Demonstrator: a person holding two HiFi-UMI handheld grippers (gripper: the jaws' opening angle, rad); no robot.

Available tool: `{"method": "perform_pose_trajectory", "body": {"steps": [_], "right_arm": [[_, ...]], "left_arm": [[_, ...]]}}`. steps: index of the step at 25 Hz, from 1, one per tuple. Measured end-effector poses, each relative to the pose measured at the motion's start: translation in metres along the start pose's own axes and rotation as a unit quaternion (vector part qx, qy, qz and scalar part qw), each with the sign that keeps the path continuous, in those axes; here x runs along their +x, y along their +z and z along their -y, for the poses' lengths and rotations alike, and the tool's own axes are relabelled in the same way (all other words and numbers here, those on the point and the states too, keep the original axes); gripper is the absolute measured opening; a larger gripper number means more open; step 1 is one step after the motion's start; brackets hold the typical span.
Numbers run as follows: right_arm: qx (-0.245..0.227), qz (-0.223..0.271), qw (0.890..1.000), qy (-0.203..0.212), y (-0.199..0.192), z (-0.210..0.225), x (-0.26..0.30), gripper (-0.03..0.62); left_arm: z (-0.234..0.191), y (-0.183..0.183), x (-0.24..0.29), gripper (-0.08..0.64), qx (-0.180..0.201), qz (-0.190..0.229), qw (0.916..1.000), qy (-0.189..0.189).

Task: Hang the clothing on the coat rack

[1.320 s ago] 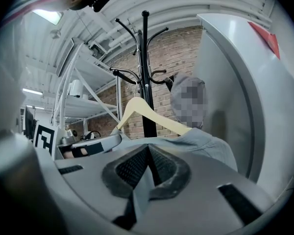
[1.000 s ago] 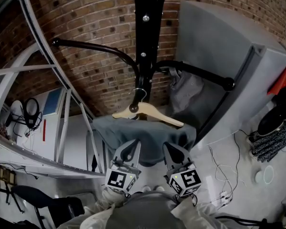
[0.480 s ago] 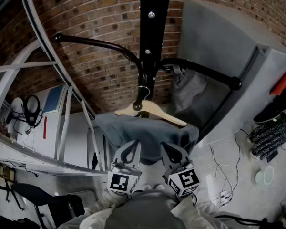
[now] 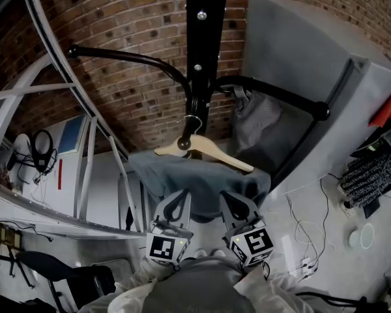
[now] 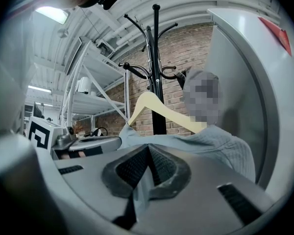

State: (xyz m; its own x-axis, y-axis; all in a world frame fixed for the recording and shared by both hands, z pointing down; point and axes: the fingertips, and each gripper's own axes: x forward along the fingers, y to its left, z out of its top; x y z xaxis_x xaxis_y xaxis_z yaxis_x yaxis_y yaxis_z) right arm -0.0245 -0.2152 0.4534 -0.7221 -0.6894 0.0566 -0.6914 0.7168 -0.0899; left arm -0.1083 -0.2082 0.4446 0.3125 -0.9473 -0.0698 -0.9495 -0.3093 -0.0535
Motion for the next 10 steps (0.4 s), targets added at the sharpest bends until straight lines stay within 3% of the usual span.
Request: {"method": "perform_pose_trajectory", "body": {"steps": [10], "right_arm": [[0.000, 0.005, 1.000, -0.005, 0.0019, 0.0045, -0.0009, 0.022]], "left_arm": [[0.0026, 0.0006, 0.0024, 0.011, -0.003, -0.008, 1.0000, 0.000]]}}
